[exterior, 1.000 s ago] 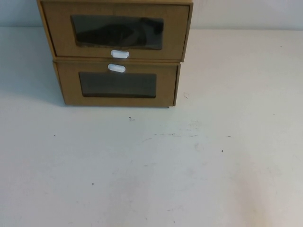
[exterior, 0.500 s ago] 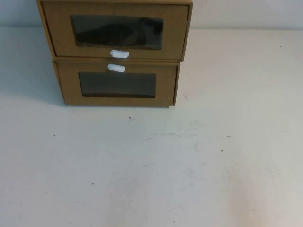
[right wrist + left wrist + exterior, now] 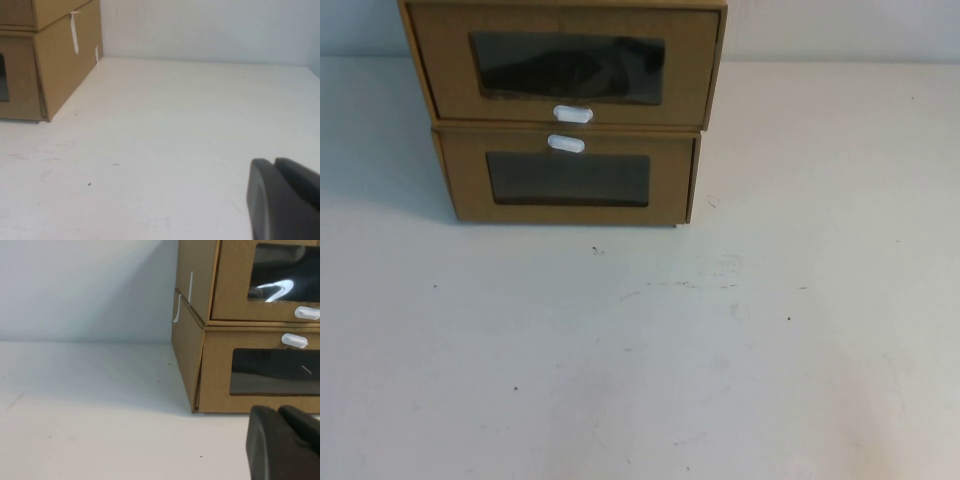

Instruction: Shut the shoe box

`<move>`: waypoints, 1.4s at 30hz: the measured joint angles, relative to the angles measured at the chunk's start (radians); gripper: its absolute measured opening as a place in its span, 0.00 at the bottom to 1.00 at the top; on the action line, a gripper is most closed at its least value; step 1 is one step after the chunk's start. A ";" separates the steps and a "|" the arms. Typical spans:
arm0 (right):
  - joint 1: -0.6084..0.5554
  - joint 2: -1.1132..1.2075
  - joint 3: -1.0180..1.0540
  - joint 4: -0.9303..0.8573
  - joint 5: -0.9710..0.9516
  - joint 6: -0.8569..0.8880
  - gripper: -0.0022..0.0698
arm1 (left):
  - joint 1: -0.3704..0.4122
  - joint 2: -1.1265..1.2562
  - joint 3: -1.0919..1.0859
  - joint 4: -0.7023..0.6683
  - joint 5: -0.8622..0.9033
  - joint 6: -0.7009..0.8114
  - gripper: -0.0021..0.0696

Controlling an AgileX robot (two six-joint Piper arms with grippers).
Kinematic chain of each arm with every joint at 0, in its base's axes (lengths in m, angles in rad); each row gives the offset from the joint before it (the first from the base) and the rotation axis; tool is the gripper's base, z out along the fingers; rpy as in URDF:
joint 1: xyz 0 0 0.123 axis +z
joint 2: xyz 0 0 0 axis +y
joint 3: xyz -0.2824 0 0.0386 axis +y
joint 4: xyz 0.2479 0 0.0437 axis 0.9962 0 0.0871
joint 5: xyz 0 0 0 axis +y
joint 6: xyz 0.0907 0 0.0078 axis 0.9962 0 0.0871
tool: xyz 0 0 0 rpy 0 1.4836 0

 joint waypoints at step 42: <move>0.000 -0.001 -0.002 0.007 0.216 0.056 0.01 | 0.000 0.000 0.000 0.394 -0.045 -0.251 0.02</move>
